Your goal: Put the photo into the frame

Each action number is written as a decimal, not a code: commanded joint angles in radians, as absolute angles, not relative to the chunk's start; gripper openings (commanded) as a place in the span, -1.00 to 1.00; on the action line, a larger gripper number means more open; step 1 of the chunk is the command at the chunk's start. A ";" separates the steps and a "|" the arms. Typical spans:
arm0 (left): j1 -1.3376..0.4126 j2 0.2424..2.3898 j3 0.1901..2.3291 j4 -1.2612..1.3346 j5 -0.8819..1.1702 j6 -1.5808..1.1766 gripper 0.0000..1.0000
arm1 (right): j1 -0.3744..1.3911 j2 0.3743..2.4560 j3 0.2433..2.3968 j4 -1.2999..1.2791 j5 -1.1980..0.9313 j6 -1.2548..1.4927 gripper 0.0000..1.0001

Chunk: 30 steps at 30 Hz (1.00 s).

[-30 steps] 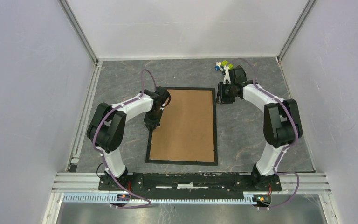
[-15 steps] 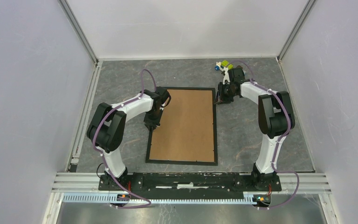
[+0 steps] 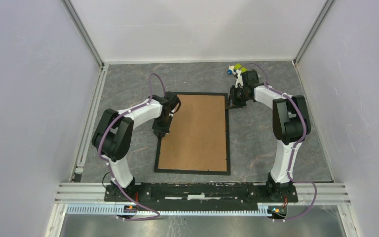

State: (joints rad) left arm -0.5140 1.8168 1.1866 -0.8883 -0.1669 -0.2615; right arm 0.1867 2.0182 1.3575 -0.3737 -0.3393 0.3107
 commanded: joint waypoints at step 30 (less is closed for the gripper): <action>-0.534 1.885 1.189 -0.758 -0.041 -0.232 -0.95 | 0.434 2.328 1.473 -0.647 0.095 0.325 -0.36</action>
State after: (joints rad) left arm -0.5140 1.8263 1.1965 -0.8978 -0.1642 -0.2474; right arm 0.3317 2.0995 1.4910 -0.4580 -0.0162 0.3702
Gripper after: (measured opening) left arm 0.207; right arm 0.324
